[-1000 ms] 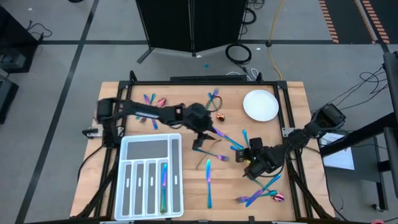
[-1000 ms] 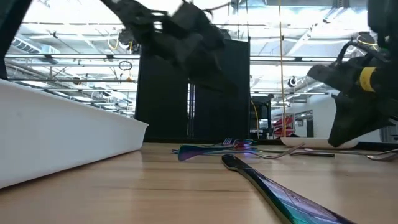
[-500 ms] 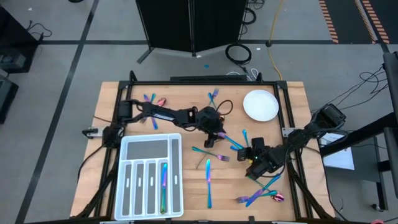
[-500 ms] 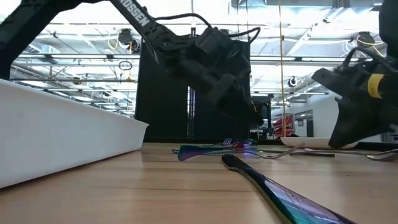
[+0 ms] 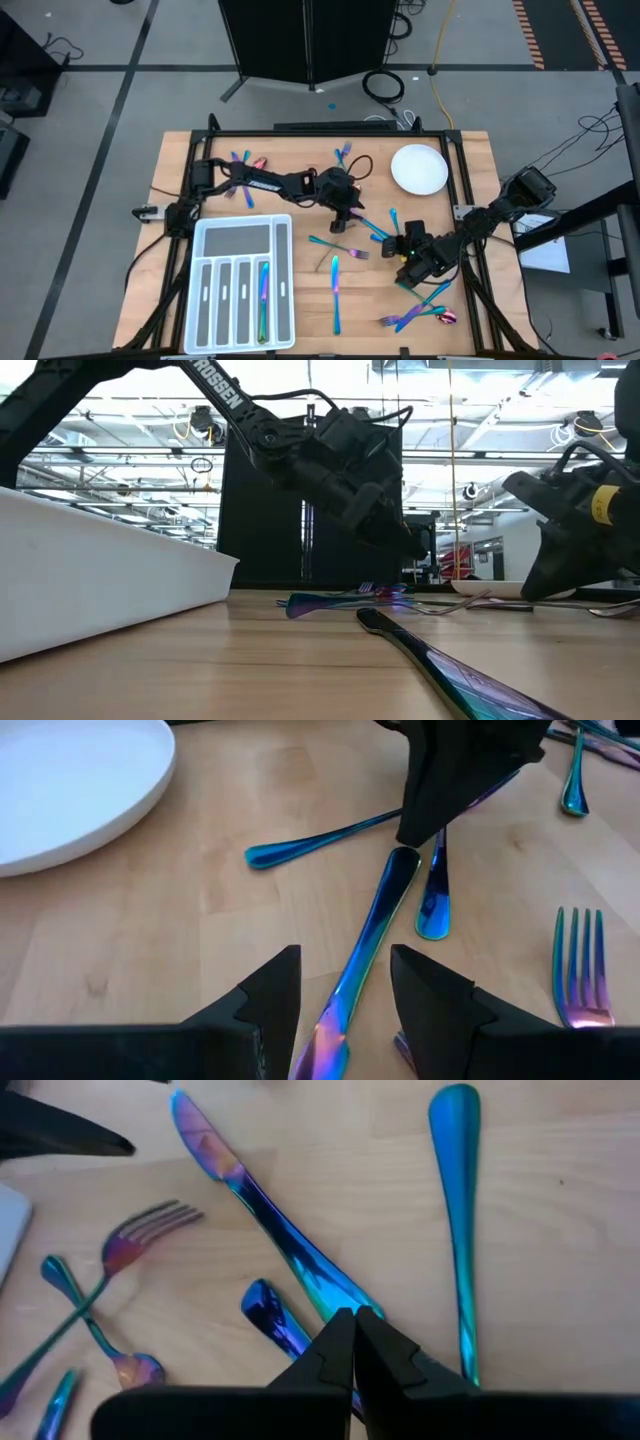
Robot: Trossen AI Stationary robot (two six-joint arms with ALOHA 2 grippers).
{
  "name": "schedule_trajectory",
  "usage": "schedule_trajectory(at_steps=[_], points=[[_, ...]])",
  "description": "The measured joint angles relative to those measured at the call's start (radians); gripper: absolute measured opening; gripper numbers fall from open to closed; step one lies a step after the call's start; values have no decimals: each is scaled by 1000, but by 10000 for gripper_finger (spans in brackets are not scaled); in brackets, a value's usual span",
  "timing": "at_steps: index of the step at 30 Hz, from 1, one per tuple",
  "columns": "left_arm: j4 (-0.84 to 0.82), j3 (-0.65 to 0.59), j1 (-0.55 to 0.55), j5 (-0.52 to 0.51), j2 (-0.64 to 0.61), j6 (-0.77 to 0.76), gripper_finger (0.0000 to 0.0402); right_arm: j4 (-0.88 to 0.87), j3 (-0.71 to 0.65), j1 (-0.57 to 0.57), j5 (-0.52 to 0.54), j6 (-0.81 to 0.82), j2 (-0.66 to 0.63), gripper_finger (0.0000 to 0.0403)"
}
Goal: Sort silverware
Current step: Put the top right iridescent knife into the cutlery tray
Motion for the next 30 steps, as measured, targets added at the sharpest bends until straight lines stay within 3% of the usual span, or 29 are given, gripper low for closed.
schedule_trajectory(at_steps=[22,30], points=[[78,3,1,35,36,-1,157,55,4,-3,-63,-4,67,0],[-94,193,1,42,171,1,157,82,4,-3,-91,-4,89,0]])
